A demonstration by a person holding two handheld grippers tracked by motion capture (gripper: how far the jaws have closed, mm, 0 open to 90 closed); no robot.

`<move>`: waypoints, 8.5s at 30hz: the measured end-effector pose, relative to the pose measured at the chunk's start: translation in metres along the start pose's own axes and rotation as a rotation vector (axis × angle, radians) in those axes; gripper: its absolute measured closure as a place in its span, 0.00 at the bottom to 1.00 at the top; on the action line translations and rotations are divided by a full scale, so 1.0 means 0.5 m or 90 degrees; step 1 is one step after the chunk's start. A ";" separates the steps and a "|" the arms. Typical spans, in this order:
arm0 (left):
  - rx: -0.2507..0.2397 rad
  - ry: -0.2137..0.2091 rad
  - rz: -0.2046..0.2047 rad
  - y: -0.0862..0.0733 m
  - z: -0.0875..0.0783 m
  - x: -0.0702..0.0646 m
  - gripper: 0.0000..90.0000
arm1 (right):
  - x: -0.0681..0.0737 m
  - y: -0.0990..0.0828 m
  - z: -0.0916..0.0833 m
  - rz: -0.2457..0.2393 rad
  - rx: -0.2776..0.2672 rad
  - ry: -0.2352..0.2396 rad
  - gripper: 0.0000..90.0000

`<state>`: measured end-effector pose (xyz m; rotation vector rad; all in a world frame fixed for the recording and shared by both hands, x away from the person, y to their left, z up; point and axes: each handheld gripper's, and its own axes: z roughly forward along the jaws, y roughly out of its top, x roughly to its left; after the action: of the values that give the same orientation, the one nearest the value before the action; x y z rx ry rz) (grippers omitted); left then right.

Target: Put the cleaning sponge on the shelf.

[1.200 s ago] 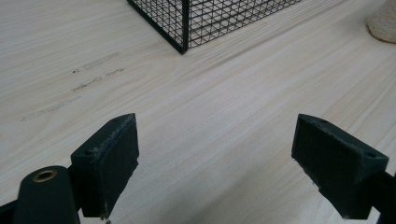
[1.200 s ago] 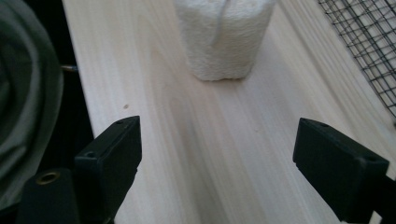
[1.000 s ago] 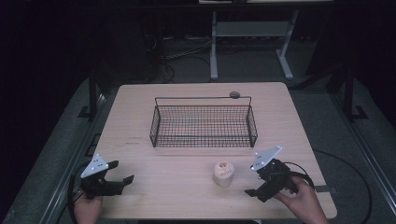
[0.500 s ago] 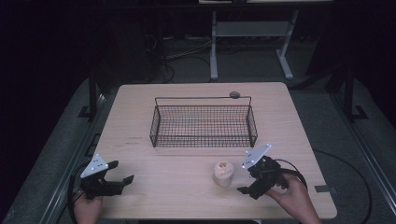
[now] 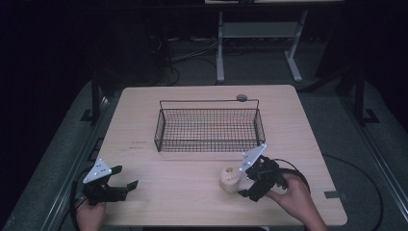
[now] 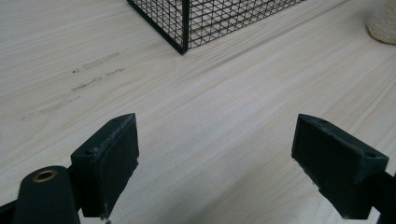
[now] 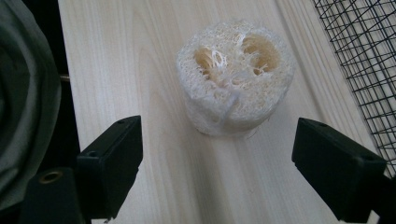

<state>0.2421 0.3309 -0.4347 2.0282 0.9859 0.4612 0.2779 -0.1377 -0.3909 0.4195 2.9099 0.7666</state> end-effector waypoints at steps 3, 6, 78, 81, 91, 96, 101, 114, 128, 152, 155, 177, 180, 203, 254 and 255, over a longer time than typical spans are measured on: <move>0.001 0.000 0.001 0.000 0.001 0.000 0.15 | -0.001 0.008 0.003 -0.008 0.010 0.000 0.18; 0.000 -0.002 0.000 0.001 0.001 -0.001 0.15 | -0.004 0.015 0.004 -0.009 0.013 0.003 0.18; -0.007 0.001 -0.001 0.001 -0.004 0.000 0.15 | -0.040 0.106 0.011 -0.055 0.064 0.051 0.31; -0.006 0.000 0.000 0.001 -0.004 0.001 0.15 | -0.044 0.112 0.004 -0.058 0.066 0.048 0.31; -0.006 0.000 -0.002 0.001 -0.004 0.001 0.15 | -0.062 0.131 -0.019 -0.062 0.060 0.043 0.31; -0.006 0.000 -0.002 0.001 -0.004 0.001 0.15 | -0.069 0.145 -0.033 -0.066 0.060 0.038 0.31; -0.007 0.001 -0.005 0.001 -0.004 0.002 0.15 | -0.077 0.157 -0.040 -0.068 0.062 0.043 0.31; -0.011 0.001 -0.006 0.001 -0.006 0.002 0.15 | -0.091 0.182 -0.061 -0.072 0.052 0.049 0.31; -0.007 -0.001 -0.002 0.001 -0.005 0.001 0.15 | -0.113 0.205 -0.085 -0.069 0.050 0.040 0.31; -0.008 -0.002 -0.001 0.002 -0.003 0.000 0.15 | -0.163 0.239 -0.098 -0.054 0.063 0.028 0.31; -0.008 -0.002 -0.002 0.001 -0.004 0.002 0.15 | -0.170 0.244 -0.103 -0.051 0.062 0.030 0.31; -0.013 -0.003 -0.006 0.002 -0.004 0.002 0.15 | -0.215 0.274 -0.105 -0.034 0.069 0.020 0.31; -0.013 -0.003 -0.007 0.002 -0.004 0.002 0.15 | -0.221 0.279 -0.108 -0.035 0.072 0.017 0.31; -0.017 -0.005 -0.011 0.000 -0.007 0.002 0.15 | -0.264 0.307 -0.094 -0.020 0.057 0.015 0.31; -0.017 -0.005 -0.013 -0.001 -0.009 0.006 0.15 | -0.352 0.218 0.052 0.087 0.095 0.009 0.31; -0.017 -0.005 -0.013 -0.001 -0.009 0.006 0.15 | -0.352 0.218 0.053 0.087 0.094 0.008 0.31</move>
<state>0.2408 0.3357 -0.4325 1.9926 0.9897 0.4542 0.4765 -0.0854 -0.3545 0.6347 2.9846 0.5742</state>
